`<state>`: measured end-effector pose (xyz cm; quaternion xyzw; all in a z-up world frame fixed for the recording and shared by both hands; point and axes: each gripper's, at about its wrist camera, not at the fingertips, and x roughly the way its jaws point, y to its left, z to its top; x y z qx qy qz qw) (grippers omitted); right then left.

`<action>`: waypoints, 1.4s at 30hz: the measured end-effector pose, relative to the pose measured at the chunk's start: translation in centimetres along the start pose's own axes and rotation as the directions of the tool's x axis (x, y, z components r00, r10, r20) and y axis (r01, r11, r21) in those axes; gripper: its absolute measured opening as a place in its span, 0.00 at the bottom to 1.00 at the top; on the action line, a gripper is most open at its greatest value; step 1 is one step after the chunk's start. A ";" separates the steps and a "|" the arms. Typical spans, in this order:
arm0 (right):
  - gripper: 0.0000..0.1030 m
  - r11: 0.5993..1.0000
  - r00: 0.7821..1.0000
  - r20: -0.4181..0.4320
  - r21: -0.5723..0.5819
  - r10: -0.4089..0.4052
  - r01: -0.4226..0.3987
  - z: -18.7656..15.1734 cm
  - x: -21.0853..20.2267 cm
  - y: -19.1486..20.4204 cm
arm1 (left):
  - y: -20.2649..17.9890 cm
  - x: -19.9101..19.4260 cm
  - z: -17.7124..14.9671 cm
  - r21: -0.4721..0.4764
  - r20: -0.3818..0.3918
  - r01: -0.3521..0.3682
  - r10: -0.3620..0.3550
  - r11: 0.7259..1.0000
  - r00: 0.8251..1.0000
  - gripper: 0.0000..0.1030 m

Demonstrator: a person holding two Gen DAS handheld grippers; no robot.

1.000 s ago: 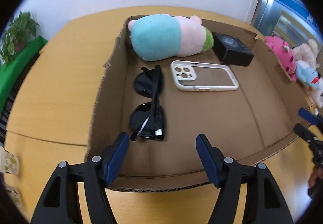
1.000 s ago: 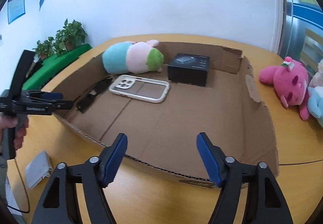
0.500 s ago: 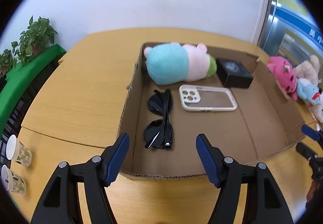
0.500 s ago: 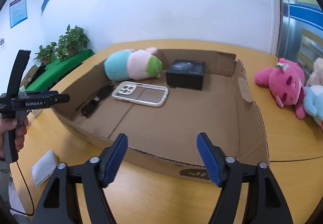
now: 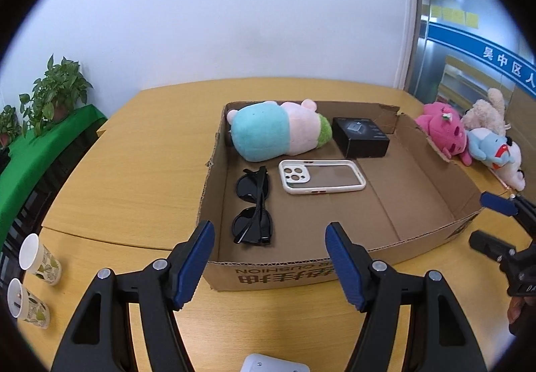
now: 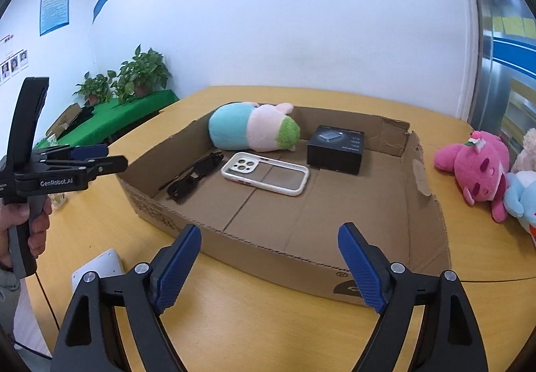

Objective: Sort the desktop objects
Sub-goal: 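Lower the right tool onto the white power bank and close on it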

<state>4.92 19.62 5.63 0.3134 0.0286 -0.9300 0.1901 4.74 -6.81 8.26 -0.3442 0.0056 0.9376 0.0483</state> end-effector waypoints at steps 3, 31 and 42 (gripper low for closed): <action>0.85 0.999 0.998 -0.024 -0.009 0.053 -0.053 -0.6 0.2 1.2 | 0.3 -0.4 -0.9 0.007 -0.010 0.009 -0.009 1.000 1.000 0.66; 0.85 0.869 0.810 -0.403 -0.067 0.426 -0.491 -9.6 7.6 18.0 | 2.8 0.7 -14.5 -0.195 -0.292 0.330 -0.376 0.924 0.879 0.56; 0.84 0.931 0.873 -0.355 -0.021 0.334 -0.365 -10.5 5.1 11.7 | -2.3 1.7 -14.8 -0.318 -0.315 0.397 -0.492 0.861 0.812 0.40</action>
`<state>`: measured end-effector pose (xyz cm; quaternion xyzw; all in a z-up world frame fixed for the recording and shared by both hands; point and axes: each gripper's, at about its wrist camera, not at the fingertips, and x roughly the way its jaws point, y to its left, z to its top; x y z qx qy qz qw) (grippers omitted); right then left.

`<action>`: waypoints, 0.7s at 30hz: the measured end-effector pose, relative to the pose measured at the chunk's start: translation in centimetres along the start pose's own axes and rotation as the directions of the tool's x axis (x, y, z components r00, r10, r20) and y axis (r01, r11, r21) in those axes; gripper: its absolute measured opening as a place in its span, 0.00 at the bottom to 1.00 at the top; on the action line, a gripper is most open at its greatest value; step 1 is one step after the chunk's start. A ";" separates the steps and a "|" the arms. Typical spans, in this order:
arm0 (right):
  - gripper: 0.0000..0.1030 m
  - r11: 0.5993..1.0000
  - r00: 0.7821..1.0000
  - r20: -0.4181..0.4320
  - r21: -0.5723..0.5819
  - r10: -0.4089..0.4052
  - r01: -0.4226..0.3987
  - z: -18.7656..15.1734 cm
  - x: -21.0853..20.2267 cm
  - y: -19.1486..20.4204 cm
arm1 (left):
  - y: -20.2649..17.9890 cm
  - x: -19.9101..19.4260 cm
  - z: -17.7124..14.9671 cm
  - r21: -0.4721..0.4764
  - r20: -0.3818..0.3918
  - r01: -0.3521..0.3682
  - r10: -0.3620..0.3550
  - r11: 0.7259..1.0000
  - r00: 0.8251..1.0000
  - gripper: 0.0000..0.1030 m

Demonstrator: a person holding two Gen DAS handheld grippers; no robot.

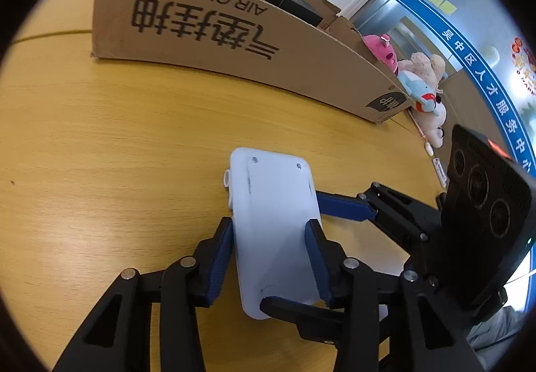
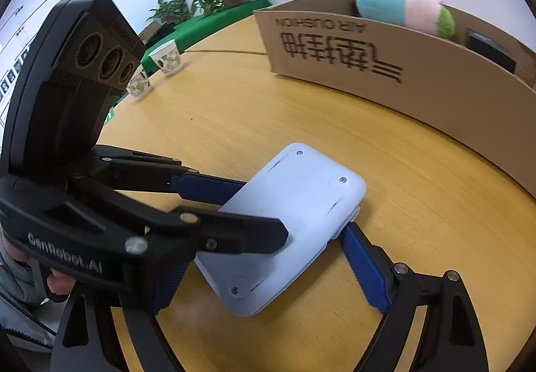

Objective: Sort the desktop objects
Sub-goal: 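Lower the right tool onto the white power bank and close on it, then lift the power bank with the right tool and carry it over the box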

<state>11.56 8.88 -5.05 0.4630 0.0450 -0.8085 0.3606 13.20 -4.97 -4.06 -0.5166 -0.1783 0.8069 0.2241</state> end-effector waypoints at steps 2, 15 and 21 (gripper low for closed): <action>0.82 1.000 1.000 -0.004 0.020 -0.011 0.011 -0.4 -0.6 -0.8 | -0.6 0.4 0.2 -0.006 -0.007 -0.002 0.002 1.000 1.000 0.39; 1.00 0.996 0.996 -0.005 -0.022 -0.086 0.086 -2.2 -1.2 0.2 | -2.2 1.3 0.3 -0.001 -0.020 -0.006 0.006 1.000 1.000 0.39; 0.91 0.988 0.991 0.008 -0.075 -0.133 0.133 -1.7 -0.7 1.1 | -2.3 1.3 0.3 0.002 -0.020 -0.006 0.006 1.000 1.000 0.39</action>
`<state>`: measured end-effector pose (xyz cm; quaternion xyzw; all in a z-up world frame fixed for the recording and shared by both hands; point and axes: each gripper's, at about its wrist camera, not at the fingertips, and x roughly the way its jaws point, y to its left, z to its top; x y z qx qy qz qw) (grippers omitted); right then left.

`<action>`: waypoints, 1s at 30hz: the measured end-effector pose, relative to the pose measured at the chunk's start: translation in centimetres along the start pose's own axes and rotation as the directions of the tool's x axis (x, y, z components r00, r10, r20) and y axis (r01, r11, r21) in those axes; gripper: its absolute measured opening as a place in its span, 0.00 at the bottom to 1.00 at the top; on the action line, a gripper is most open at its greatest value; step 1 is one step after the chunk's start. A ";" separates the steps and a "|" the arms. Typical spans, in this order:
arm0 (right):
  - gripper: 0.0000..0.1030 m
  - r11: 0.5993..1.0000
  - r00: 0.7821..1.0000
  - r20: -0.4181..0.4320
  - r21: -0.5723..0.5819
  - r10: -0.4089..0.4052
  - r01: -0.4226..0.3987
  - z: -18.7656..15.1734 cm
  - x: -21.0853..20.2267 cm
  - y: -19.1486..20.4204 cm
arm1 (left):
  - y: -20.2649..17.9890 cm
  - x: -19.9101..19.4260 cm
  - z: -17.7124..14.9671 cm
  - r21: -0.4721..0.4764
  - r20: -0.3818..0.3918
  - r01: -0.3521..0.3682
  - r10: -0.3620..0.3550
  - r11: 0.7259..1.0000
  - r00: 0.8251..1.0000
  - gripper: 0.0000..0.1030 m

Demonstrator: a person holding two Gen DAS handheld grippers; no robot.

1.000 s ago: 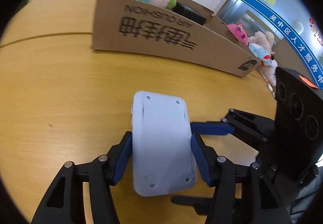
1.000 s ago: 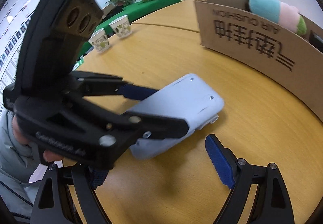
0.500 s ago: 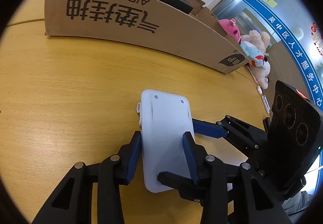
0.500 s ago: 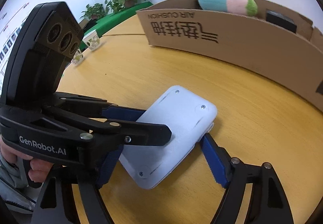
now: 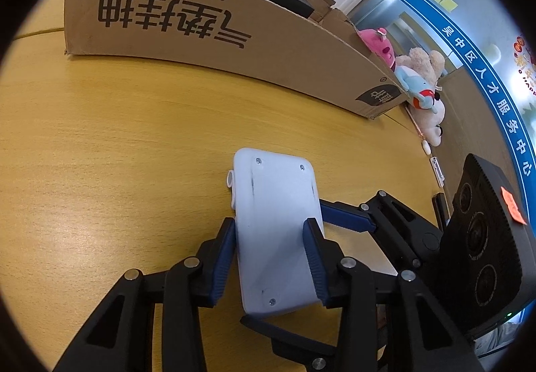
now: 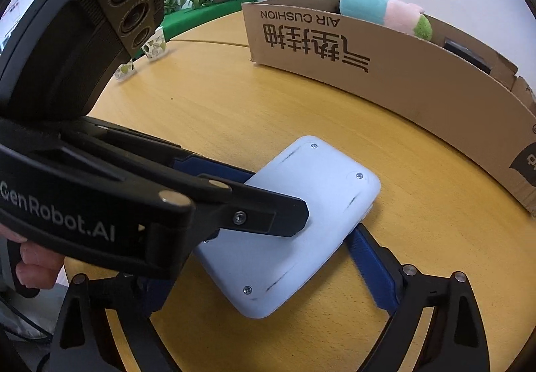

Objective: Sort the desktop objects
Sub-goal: 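Lift the power bank with the right tool and carry it over the box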

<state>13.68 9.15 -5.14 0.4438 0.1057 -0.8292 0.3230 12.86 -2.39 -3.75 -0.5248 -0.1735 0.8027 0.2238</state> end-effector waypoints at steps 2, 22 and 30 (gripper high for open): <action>0.90 1.000 1.000 0.004 0.004 0.000 0.000 -0.1 -0.1 -0.1 | -0.2 0.0 0.1 0.010 0.002 -0.004 0.004 1.000 1.000 0.38; 0.89 0.999 0.990 0.136 -0.003 -0.041 0.042 4.5 -4.8 -2.3 | -5.9 -3.4 5.9 0.191 0.158 -0.045 0.014 0.981 0.987 0.37; 0.89 0.995 0.976 0.199 -0.033 -0.088 0.097 10.7 -7.5 -5.7 | -8.4 -5.1 12.4 0.264 0.255 -0.053 -0.017 0.963 0.967 0.37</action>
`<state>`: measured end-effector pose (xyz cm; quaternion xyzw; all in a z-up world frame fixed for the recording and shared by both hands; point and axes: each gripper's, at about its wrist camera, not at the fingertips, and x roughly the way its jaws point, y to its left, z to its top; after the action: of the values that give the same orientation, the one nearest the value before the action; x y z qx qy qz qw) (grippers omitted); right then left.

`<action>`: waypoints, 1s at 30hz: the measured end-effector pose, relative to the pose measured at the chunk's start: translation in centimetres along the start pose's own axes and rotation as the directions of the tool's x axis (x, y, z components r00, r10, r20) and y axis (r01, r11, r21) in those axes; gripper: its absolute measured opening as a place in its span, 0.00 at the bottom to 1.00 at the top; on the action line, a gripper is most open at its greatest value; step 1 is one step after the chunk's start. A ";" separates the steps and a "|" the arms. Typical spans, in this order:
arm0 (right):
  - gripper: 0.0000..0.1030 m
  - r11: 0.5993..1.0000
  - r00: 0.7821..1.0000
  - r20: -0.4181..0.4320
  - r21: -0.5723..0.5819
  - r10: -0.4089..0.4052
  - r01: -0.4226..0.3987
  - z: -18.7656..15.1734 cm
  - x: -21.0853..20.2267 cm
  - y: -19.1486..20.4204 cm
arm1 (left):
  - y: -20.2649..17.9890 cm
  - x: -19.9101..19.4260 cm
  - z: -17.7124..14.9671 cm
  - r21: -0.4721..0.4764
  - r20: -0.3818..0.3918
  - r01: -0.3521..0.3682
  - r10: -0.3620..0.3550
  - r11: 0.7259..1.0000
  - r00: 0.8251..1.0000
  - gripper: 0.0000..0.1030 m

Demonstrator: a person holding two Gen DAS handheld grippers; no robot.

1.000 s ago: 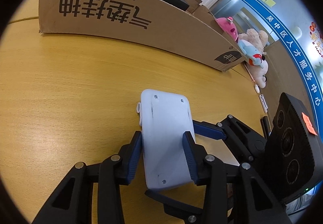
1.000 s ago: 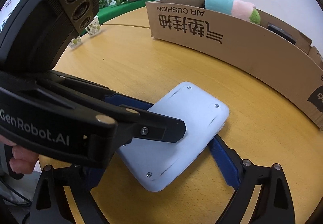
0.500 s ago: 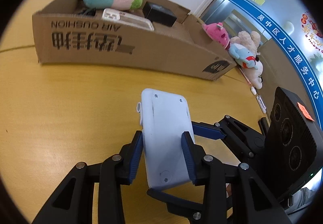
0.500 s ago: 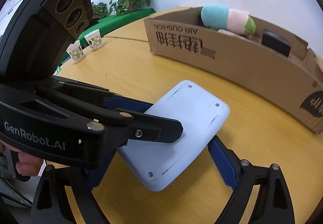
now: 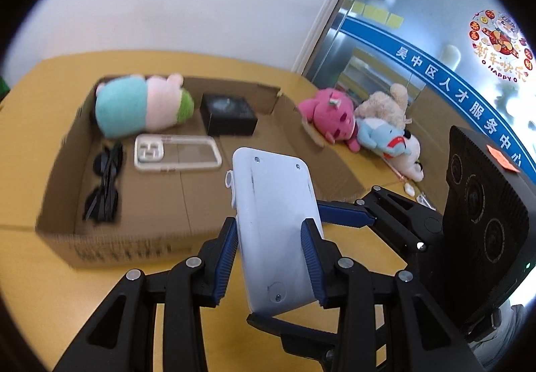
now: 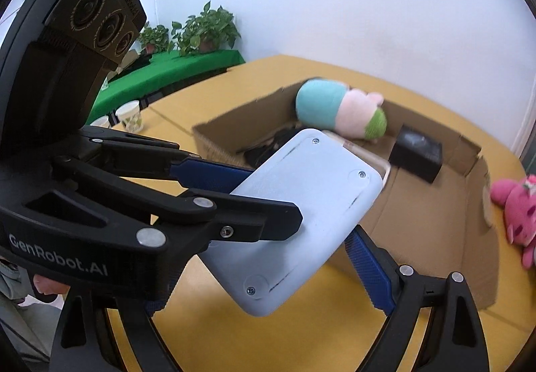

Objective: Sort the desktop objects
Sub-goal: 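Lift the power bank with the right tool and carry it over the box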

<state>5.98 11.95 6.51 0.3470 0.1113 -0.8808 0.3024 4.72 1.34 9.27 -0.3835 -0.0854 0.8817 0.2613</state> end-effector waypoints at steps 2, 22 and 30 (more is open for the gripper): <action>0.89 1.000 1.000 0.008 -0.005 -0.004 0.004 1.6 -0.1 -1.3 | 0.1 0.4 1.8 0.008 0.014 0.010 -0.010 1.000 1.000 0.37; 0.89 0.998 0.973 -0.225 0.048 0.041 -0.031 6.2 7.5 -17.5 | 1.8 15.4 10.6 -0.100 -0.128 0.032 -0.044 0.994 0.991 0.36; 0.89 0.991 0.932 -0.349 0.113 0.101 -0.066 4.2 12.0 -21.2 | 3.1 21.2 10.1 -0.147 -0.270 -0.010 -0.030 0.989 0.962 0.36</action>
<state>-16.16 21.60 1.19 0.5188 0.1052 -0.7947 0.2970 -15.82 10.39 1.77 -0.5187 -0.1152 0.8107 0.2460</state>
